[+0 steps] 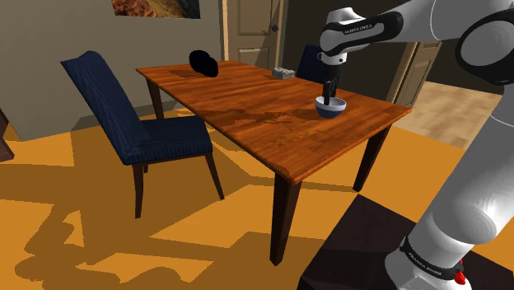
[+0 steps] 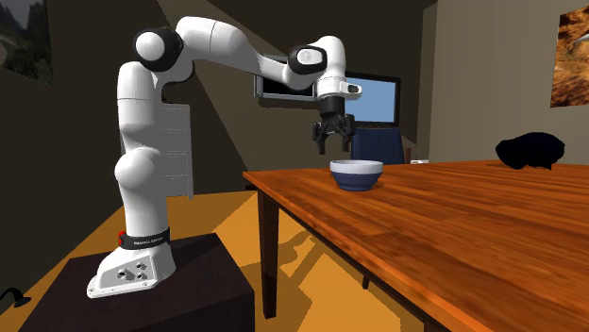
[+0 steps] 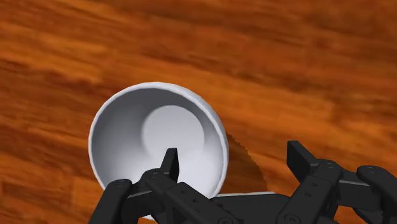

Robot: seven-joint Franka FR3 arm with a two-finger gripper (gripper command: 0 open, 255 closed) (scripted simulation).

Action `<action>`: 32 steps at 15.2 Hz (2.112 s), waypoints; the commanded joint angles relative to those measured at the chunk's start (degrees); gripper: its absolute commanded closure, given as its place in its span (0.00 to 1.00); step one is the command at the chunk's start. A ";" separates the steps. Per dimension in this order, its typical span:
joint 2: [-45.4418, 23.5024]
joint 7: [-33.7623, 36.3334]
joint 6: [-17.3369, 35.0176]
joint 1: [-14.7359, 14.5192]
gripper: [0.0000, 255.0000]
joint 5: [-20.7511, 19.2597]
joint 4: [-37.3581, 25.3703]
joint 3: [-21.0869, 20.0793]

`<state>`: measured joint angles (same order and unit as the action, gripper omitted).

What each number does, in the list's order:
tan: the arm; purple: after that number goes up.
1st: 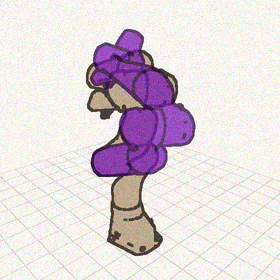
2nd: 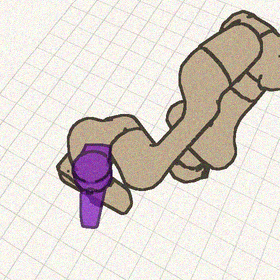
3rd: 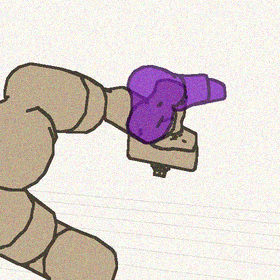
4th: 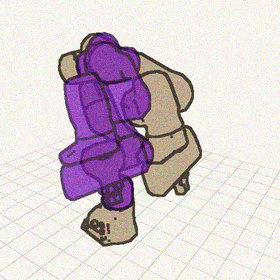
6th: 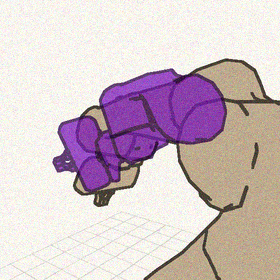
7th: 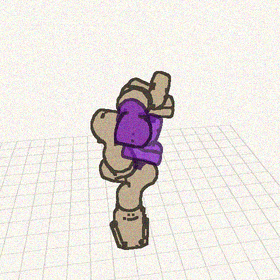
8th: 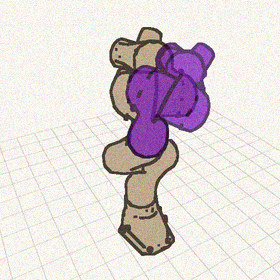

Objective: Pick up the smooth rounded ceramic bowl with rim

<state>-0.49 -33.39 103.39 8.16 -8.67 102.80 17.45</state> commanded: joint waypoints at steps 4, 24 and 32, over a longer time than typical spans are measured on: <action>-1.79 -0.56 3.06 0.37 0.00 0.30 1.09 0.33; -1.70 -0.69 1.99 0.35 1.00 0.32 0.09 0.32; -1.73 -1.51 -4.10 0.31 1.00 0.52 -6.07 0.28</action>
<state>-2.32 -34.85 99.96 8.49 -8.13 97.31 17.75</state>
